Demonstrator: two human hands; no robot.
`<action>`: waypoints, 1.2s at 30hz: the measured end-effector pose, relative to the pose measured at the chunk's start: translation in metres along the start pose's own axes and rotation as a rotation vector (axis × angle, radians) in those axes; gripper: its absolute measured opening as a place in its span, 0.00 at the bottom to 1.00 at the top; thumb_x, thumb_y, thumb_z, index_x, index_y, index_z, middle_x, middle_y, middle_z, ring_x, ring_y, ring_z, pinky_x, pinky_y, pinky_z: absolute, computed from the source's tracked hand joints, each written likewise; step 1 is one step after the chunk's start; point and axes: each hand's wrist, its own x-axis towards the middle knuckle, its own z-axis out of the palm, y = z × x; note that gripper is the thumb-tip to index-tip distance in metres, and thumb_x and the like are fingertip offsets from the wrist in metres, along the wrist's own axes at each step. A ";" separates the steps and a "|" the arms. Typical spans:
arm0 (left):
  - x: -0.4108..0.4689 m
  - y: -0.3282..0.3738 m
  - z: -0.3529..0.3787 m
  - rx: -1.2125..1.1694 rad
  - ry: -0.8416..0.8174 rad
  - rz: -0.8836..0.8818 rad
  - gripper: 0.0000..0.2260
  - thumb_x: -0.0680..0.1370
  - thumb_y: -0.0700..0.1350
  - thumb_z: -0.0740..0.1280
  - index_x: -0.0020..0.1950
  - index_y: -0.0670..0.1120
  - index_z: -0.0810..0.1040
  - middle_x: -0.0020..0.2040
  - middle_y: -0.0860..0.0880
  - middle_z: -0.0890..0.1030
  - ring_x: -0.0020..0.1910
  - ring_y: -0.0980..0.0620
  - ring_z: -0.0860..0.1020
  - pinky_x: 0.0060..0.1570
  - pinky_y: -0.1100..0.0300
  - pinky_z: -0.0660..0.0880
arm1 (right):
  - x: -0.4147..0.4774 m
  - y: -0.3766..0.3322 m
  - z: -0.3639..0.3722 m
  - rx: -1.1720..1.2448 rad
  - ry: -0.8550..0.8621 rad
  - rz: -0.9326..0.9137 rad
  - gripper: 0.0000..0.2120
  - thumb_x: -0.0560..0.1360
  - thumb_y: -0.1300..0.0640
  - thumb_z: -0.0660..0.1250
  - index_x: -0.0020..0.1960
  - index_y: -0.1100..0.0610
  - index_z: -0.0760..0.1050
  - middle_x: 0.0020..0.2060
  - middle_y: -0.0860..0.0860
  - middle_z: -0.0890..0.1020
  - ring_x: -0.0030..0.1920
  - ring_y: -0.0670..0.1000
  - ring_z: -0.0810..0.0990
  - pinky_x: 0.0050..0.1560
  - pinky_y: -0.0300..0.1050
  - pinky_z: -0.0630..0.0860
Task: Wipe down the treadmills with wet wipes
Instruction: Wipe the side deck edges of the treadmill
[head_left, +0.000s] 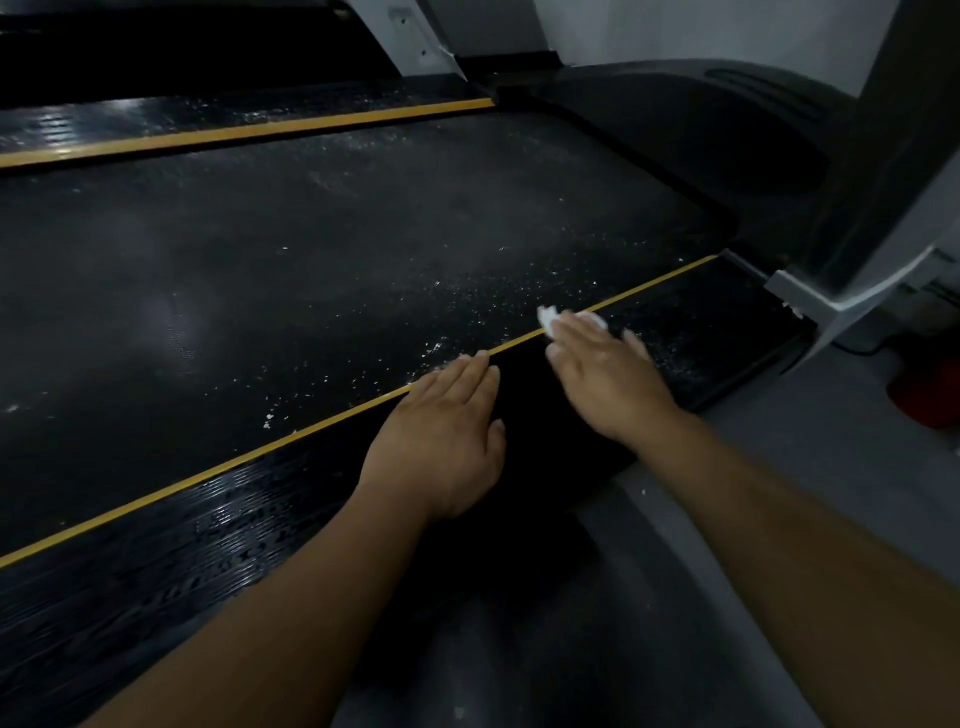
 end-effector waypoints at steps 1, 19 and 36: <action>0.000 0.000 0.000 -0.005 -0.006 -0.001 0.28 0.85 0.56 0.45 0.84 0.48 0.48 0.84 0.51 0.45 0.82 0.55 0.43 0.79 0.58 0.41 | 0.007 0.002 -0.002 0.008 -0.006 0.058 0.23 0.86 0.48 0.49 0.80 0.47 0.60 0.80 0.45 0.58 0.80 0.45 0.53 0.78 0.56 0.46; 0.003 -0.002 0.005 -0.013 0.016 0.012 0.34 0.78 0.59 0.38 0.83 0.48 0.51 0.84 0.50 0.48 0.82 0.54 0.46 0.80 0.56 0.44 | 0.009 0.006 0.000 -0.045 0.005 -0.008 0.23 0.85 0.49 0.47 0.79 0.47 0.62 0.79 0.44 0.61 0.79 0.43 0.55 0.78 0.55 0.46; 0.001 0.002 0.003 -0.005 0.018 -0.006 0.39 0.74 0.61 0.33 0.83 0.50 0.52 0.83 0.52 0.50 0.82 0.55 0.47 0.78 0.58 0.43 | -0.067 -0.031 0.018 0.030 -0.029 -0.243 0.32 0.79 0.38 0.41 0.79 0.45 0.61 0.79 0.41 0.62 0.79 0.41 0.56 0.77 0.55 0.49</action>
